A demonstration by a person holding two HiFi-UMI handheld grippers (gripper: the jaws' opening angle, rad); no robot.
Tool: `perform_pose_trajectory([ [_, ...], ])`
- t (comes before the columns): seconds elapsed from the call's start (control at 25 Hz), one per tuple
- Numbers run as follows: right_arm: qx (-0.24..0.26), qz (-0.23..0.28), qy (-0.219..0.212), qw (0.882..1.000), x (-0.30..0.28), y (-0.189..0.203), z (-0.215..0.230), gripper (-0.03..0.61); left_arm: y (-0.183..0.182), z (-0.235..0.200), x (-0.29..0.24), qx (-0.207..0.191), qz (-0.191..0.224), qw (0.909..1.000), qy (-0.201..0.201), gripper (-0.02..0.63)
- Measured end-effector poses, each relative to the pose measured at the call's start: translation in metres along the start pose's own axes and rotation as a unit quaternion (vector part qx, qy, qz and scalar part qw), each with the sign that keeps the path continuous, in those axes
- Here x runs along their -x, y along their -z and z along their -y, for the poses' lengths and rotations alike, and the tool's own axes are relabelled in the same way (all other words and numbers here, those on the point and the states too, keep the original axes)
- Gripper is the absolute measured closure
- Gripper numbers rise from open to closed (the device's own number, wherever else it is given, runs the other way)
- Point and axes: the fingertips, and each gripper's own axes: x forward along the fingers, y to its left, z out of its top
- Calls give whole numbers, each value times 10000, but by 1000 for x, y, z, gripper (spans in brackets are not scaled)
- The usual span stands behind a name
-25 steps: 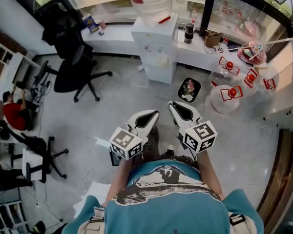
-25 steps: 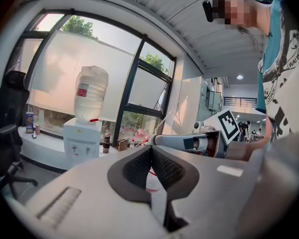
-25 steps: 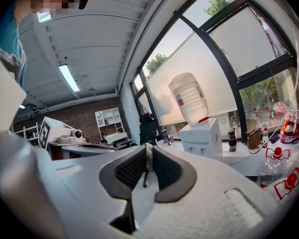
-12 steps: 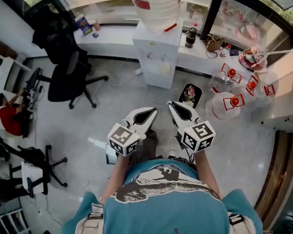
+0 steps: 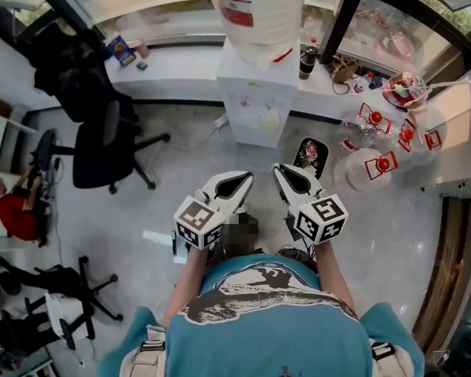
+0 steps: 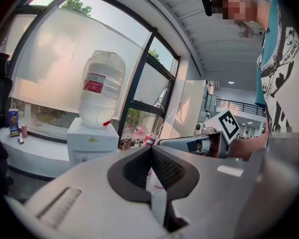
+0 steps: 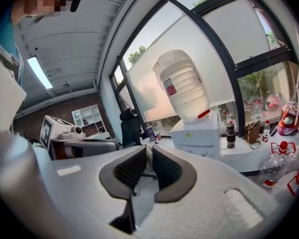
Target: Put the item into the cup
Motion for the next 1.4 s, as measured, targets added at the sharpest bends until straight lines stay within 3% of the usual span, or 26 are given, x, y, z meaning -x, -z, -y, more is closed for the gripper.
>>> perform_pose_trajectory([
  [0.48, -111, 92, 568, 9983, -41, 0, 2, 540, -2, -51, -1, -32, -82, 9985, 544, 600],
  [0.92, -337, -24, 1023, 9942, -31, 17, 15, 540, 14, -46, -15, 94, -355, 9946, 971, 601],
  [1.4, -451, -273, 865, 9949, -68, 36, 56, 540, 22, -77, -39, 233, -380, 9958, 794, 601],
])
